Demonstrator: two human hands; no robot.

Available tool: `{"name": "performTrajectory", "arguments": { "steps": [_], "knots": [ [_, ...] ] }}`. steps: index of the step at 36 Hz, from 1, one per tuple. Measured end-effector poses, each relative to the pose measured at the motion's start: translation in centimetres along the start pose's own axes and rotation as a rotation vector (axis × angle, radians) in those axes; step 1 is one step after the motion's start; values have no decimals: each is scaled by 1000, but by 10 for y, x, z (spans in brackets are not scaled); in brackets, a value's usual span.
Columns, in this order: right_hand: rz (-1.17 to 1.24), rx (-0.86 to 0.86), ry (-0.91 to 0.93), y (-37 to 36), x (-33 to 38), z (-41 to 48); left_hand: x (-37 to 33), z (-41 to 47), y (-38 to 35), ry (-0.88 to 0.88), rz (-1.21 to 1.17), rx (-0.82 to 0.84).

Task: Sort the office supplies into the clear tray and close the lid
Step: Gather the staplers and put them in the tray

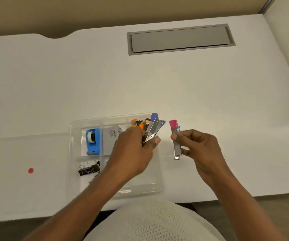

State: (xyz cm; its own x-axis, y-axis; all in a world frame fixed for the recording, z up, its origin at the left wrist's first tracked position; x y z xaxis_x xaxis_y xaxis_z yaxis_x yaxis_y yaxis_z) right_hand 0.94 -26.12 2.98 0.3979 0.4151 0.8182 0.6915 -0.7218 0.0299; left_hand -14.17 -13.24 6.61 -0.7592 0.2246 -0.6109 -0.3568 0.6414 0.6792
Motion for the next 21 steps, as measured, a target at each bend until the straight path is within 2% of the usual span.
{"name": "performTrajectory", "arguments": {
  "steps": [4,10,21],
  "knots": [
    [-38,124,-63,-30,-13,-27,37,-25,-4,112,54,-11],
    [-166,141,-97,-53,-25,-40,64,-36,-19,147,171,0],
    [-288,-8,0,-56,-35,-45,57,-27,-42,-23,566,111]
  ]
}}
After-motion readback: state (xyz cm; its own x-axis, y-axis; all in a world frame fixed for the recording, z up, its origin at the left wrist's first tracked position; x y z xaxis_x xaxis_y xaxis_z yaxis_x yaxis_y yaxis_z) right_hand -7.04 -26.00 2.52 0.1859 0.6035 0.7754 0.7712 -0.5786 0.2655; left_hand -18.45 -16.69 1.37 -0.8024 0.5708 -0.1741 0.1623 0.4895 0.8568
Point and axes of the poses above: each hand's wrist, its own z-axis towards the middle knuckle, its own y-axis out of the back of the hand, x = y × z, the point moved 1 cm from there along z, towards the middle knuckle, and after that the axes turned 1 degree about -x, right-handed, at the moved point
